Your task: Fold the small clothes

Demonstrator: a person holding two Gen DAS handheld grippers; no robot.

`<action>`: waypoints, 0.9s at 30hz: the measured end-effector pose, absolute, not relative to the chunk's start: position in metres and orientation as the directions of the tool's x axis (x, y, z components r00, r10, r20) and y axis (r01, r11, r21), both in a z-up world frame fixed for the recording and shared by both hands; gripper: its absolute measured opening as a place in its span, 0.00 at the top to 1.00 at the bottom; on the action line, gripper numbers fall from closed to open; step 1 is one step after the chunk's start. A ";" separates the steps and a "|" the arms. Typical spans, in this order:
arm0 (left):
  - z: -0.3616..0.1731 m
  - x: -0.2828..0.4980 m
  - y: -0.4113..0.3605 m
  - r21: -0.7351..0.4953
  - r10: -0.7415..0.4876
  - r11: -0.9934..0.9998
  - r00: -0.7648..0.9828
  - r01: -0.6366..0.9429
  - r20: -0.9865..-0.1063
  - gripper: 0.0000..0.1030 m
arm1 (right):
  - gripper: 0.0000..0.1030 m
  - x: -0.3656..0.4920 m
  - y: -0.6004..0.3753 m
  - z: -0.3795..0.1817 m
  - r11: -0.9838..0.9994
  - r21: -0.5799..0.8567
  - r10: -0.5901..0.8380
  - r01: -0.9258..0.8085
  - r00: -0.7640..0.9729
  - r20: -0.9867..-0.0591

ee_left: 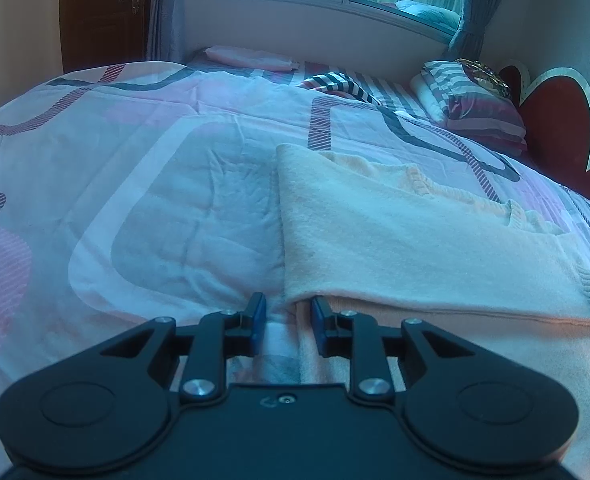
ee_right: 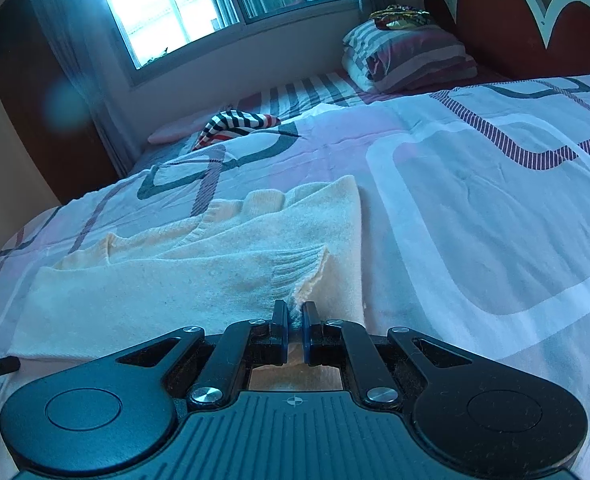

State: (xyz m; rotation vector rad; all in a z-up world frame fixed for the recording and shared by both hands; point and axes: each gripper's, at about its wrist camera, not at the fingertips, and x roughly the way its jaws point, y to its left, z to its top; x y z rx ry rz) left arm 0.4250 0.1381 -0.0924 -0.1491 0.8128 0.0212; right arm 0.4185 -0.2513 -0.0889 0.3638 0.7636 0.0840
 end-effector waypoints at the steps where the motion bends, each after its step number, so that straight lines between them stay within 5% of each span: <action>1: -0.092 0.425 0.138 -0.124 -0.039 0.990 0.688 -0.075 -0.725 0.76 | 0.94 0.418 -0.251 -0.089 0.934 0.352 0.205 0.057 0.722 -0.660; 9: -0.088 0.422 0.136 -0.088 -0.031 0.995 0.680 -0.048 -0.732 0.68 | 0.94 0.417 -0.252 -0.085 0.938 0.336 0.178 0.080 0.723 -0.667; 11: -0.075 0.410 0.136 -0.055 0.004 0.997 0.720 -0.059 -0.694 0.45 | 0.93 0.408 -0.250 -0.071 0.956 0.275 0.101 0.104 0.762 -0.639; 12: -0.068 0.403 0.134 -0.047 0.010 0.997 0.752 -0.054 -0.660 0.41 | 0.93 0.405 -0.247 -0.066 0.962 0.257 0.092 0.091 0.779 -0.620; 19: -0.071 0.422 0.090 -0.085 -0.101 0.995 0.764 0.061 -0.637 0.41 | 0.93 0.420 -0.203 -0.075 0.967 0.250 0.200 -0.045 0.743 -0.639; 27: -0.091 0.430 0.093 -0.071 -0.134 0.990 0.718 0.118 -0.683 0.40 | 0.93 0.422 -0.224 -0.086 0.974 0.220 0.116 0.050 0.725 -0.679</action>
